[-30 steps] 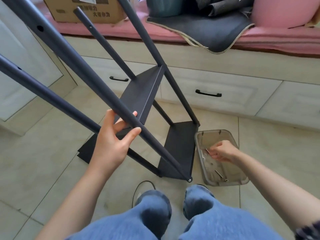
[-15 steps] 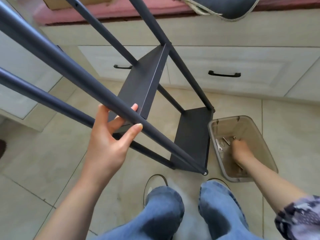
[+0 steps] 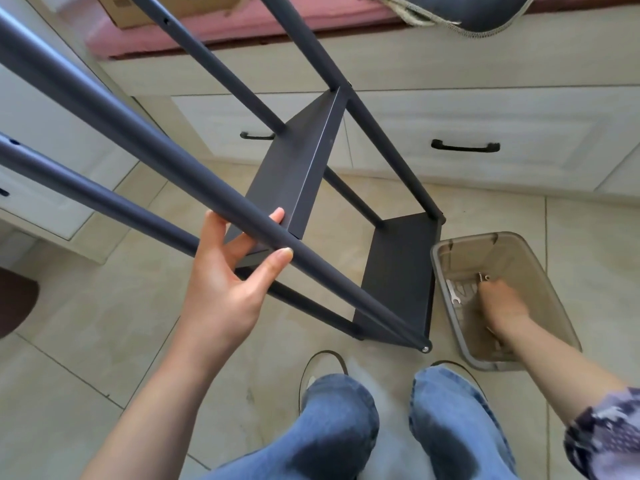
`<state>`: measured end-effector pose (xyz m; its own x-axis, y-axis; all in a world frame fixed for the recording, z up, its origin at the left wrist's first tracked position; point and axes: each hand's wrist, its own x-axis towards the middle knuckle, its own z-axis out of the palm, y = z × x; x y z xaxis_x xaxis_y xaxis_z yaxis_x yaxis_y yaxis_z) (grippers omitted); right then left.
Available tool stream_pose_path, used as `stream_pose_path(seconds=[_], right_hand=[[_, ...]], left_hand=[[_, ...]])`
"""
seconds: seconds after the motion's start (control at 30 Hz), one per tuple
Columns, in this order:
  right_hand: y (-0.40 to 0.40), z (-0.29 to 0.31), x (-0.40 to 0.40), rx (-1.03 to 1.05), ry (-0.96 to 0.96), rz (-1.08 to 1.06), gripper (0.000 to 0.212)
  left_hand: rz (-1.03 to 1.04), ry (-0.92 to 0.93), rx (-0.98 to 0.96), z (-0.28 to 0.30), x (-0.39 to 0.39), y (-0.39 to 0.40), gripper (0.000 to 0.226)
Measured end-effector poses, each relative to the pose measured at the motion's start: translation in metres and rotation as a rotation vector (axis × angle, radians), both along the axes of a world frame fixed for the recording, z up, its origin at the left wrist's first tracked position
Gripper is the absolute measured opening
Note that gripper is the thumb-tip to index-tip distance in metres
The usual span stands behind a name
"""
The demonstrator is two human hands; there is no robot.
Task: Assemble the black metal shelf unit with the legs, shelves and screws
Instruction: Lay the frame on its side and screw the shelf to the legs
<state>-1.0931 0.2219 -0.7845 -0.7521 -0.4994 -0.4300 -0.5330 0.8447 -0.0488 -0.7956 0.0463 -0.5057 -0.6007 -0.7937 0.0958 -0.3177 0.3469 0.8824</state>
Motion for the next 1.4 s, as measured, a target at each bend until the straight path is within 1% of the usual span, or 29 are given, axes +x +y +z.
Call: stream_pose_path(seconds=[0.13, 0.23, 0.33, 0.47, 0.57, 0.63, 0.73, 0.8, 0.9, 0.97, 1.1, 1.27, 1.4], right_hand=[[0.0, 0.003, 0.002, -0.024, 0.002, -0.036, 0.03], [-0.004, 0.015, 0.01, -0.112, 0.0, -0.07, 0.026], [-0.011, 0.035, 0.019, -0.292, 0.019, -0.086, 0.017], [-0.018, 0.082, 0.031, -0.621, -0.008, -0.169, 0.005], [-0.027, 0.13, 0.049, -0.846, -0.026, -0.14, 0.024], [-0.036, 0.16, 0.067, -0.968, -0.13, -0.098, 0.024], [-0.053, 0.189, 0.092, -1.069, -0.409, -0.039, 0.018], [-0.068, 0.202, 0.107, -1.089, -0.579, -0.048, 0.018], [-0.089, 0.215, 0.123, -1.105, -0.834, -0.141, 0.015], [-0.102, 0.216, 0.13, -1.077, -0.933, -0.188, 0.014], [-0.129, 0.206, 0.138, -1.005, -1.033, -0.255, 0.014], [-0.157, 0.184, 0.151, -0.898, -0.982, -0.249, 0.015], [-0.169, 0.167, 0.16, -0.935, -1.105, -0.33, 0.015]], left_hand=[[-0.004, 0.004, -0.008, -0.001, -0.001, 0.001, 0.053], [-0.011, 0.011, 0.01, -0.003, -0.001, 0.0, 0.054], [-0.023, 0.026, 0.026, -0.003, -0.001, -0.001, 0.054], [-0.029, 0.034, 0.046, -0.004, 0.001, -0.004, 0.053], [-0.025, 0.041, 0.059, -0.005, 0.005, -0.01, 0.052], [-0.019, 0.049, 0.066, -0.005, 0.007, -0.013, 0.052], [-0.019, 0.059, 0.077, -0.006, 0.009, -0.017, 0.052], [-0.018, 0.071, 0.083, -0.008, 0.011, -0.022, 0.052], [-0.002, 0.098, 0.096, -0.015, 0.015, -0.034, 0.051], [0.02, 0.135, 0.123, -0.022, 0.018, -0.043, 0.051], [0.066, 0.208, 0.181, -0.043, 0.03, -0.062, 0.054], [0.141, 0.27, 0.256, -0.079, 0.053, -0.083, 0.069], [0.232, 0.312, 0.344, -0.109, 0.074, -0.094, 0.069]])
